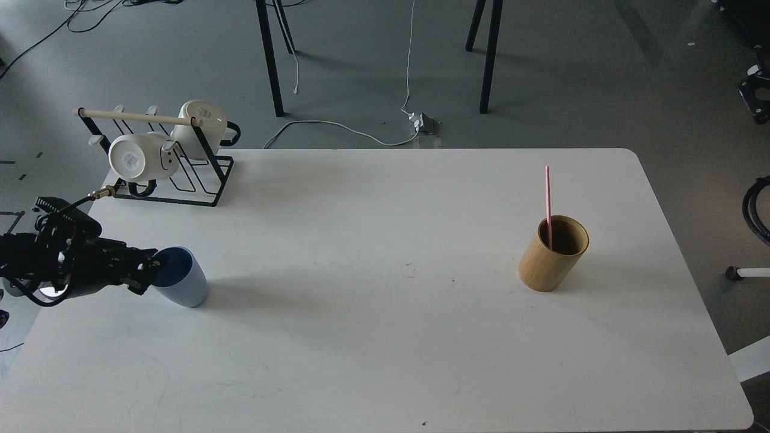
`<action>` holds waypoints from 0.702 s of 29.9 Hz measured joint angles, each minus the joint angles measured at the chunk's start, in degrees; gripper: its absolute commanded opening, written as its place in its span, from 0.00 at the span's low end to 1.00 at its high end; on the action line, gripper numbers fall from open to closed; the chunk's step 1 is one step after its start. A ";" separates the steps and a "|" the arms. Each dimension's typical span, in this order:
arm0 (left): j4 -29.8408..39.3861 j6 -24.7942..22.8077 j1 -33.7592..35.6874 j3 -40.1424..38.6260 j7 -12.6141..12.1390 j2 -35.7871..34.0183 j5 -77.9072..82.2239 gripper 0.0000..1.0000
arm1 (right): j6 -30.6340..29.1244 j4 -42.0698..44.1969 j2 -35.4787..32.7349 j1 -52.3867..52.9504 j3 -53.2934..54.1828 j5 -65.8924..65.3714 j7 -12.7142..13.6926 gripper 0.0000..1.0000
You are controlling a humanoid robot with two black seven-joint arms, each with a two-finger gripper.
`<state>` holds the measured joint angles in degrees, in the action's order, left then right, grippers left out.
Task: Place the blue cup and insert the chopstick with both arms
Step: 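Grasp the blue cup with the left gripper and lift it, then carry the blue cup toward the table center and set it down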
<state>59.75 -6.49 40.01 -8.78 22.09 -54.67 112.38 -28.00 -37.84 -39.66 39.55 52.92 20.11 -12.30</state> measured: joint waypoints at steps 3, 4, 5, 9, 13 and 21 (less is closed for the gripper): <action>0.36 -0.08 0.51 -0.04 0.78 0.00 0.01 0.00 | 0.00 0.32 -0.12 0.01 0.00 0.00 0.00 0.99; 0.55 -0.14 0.71 -0.08 1.26 0.00 0.00 0.00 | 0.00 0.38 -0.20 0.01 0.00 0.01 0.00 0.99; 0.77 -0.19 1.03 -0.19 1.79 0.00 -0.02 0.00 | 0.00 0.39 -0.29 0.03 0.02 0.02 0.00 0.99; 2.84 -2.60 6.27 -0.63 3.58 -0.43 -0.34 0.01 | 0.00 0.33 -0.45 0.10 0.04 0.02 0.00 0.99; 7.90 -9.90 13.95 -0.88 3.89 -0.40 -0.61 0.01 | 0.00 0.30 -0.58 0.11 0.24 0.02 0.00 0.99; 13.93 -21.20 28.26 -0.49 2.99 13.91 -0.32 0.01 | 0.00 0.15 -1.16 1.89 1.28 -0.41 0.37 0.99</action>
<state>73.68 -27.69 68.27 -9.28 25.08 -40.77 112.06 -28.00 -37.69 -40.83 41.44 54.20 19.70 -11.93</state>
